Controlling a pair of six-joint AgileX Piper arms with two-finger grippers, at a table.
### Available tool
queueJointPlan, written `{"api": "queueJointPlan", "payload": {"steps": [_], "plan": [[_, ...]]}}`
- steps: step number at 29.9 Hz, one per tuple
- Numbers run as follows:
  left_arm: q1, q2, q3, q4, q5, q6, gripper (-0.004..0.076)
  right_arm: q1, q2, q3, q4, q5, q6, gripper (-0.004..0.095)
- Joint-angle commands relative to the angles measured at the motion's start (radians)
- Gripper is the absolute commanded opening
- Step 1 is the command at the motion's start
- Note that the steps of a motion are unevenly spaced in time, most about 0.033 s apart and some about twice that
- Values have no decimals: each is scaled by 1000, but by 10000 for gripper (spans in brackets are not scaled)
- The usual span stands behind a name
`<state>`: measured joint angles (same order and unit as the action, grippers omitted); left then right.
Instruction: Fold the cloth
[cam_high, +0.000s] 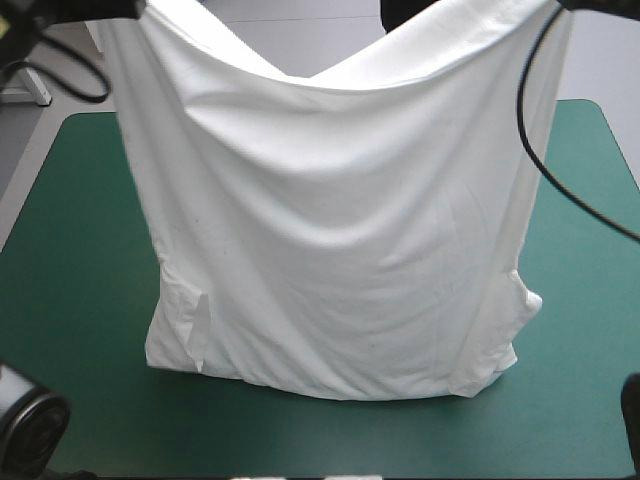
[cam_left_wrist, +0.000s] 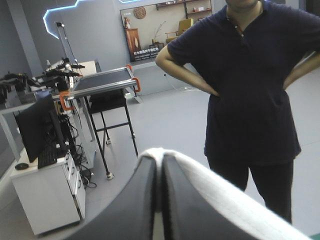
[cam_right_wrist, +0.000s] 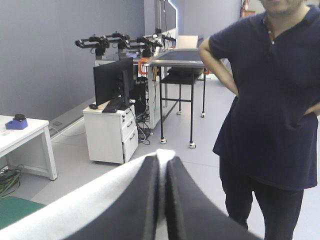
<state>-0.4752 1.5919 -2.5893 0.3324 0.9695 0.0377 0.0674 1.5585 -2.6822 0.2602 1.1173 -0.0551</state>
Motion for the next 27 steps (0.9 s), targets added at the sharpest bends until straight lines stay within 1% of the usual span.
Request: {"api": "queueJointPlan", "payload": {"steps": [1, 3, 5, 7, 8, 10, 12, 17, 21, 23, 25, 27], "plan": [[0, 71, -11, 51, -299, -38, -22, 0, 93, -5, 17, -268, -38, 6], [7, 110, -17, 54, -435, -55, -22, 0, 132, -5, 25, -399, -42, 6], [24, 141, -36, 32, -561, -86, -22, 0, 150, -5, 40, -499, -42, 6], [49, 164, -60, 30, -642, -115, -22, 0, 155, -5, 12, -554, -52, 6], [65, 174, -76, 23, -669, -128, -22, 0, 155, -5, 7, -578, -80, 6], [99, 194, -98, -9, -689, -149, -22, 0, 155, -7, 9, -601, -131, 6], [132, 208, -110, -40, -683, -158, -22, 0, 157, -16, 9, -582, -131, 6], [169, 254, -110, -80, -669, -157, -22, 0, 192, -16, -23, -491, -131, 6], [169, 320, -110, -80, -610, -132, -22, 0, 259, -16, -33, -387, -106, 6], [177, 375, -110, -86, -539, -135, -22, 0, 308, -16, -37, -312, -60, 5], [188, 433, -110, -126, -430, -144, -22, 0, 366, -12, -40, -205, -1, 5], [190, 496, -110, -148, -300, -139, -22, -2, 422, -12, -40, -88, 20, 5]]}}
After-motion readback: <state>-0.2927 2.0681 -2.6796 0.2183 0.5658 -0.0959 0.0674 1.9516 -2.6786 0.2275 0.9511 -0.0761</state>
